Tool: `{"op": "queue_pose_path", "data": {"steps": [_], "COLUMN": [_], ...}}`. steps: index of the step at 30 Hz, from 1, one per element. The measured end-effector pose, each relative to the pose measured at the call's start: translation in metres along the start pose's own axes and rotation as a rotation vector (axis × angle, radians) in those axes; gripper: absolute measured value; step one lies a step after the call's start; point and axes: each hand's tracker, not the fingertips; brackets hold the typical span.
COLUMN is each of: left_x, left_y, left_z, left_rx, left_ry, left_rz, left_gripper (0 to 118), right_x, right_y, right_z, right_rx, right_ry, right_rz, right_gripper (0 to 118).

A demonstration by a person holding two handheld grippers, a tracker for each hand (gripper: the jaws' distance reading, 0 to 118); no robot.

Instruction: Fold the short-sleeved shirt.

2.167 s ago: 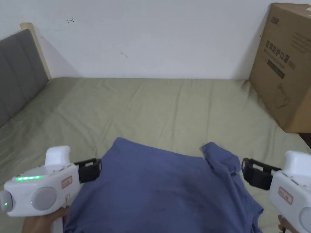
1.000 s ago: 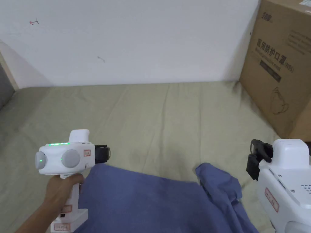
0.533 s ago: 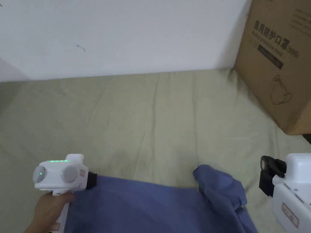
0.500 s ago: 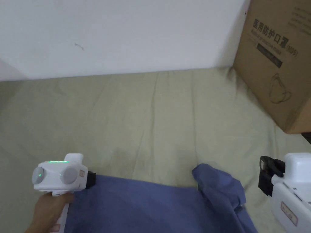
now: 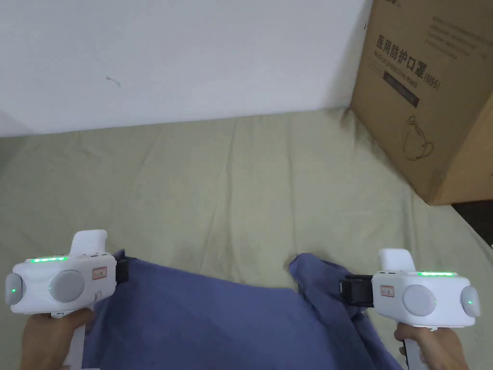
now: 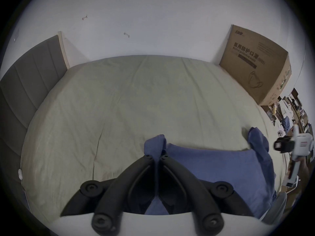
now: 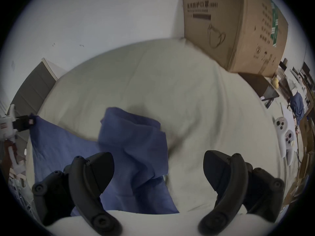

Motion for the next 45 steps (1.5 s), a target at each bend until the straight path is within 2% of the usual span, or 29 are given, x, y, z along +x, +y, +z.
{"op": "queue_pose_path", "data": {"steps": [2,3,5,6,8,11,14,23,32,38,45], "left_x": [0.003,0.004,0.004,0.003,0.004,0.002,-0.003,-0.017,-0.023,-0.019,-0.024], "left_y": [0.000,0.001,0.000,-0.001,-0.003,-0.007,-0.012,-0.001,0.078,0.140,0.195], "left_z": [0.007,0.007,0.009,0.011,0.011,0.016,0.029,0.111,0.217,0.279,0.316], "left_rx": [0.014,0.018,0.018,0.017,0.016,0.018,0.033,0.179,0.404,0.582,0.677], "left_ry": [-0.006,-0.003,0.004,0.002,0.002,0.010,0.024,0.049,0.109,0.191,0.207], "left_rz": [-0.018,-0.031,-0.046,-0.045,-0.035,-0.019,0.001,0.085,0.052,0.010,0.019], "left_gripper": [2,2,2,2,2,2,2,2,2,2,2], "right_x": [-0.002,-0.003,-0.006,-0.007,-0.008,-0.009,-0.006,-0.001,-0.038,-0.065,-0.085], "right_y": [-0.003,-0.004,-0.008,-0.011,-0.019,-0.026,-0.025,0.025,0.106,0.168,0.230], "right_z": [-0.015,-0.020,-0.030,-0.035,-0.038,-0.022,0.008,0.143,0.259,0.316,0.361], "right_rx": [-0.024,-0.035,-0.060,-0.071,-0.083,-0.041,0.066,0.364,0.656,0.832,0.965], "right_ry": [-0.019,-0.017,-0.036,-0.048,-0.043,-0.038,-0.039,-0.030,0.001,0.041,0.068], "right_rz": [0.018,0.020,0.029,0.026,0.020,0.021,0.014,0.077,0.166,0.175,0.159], "right_gripper": [105,92,48,21,2,1,0,0,0,0,0]}}
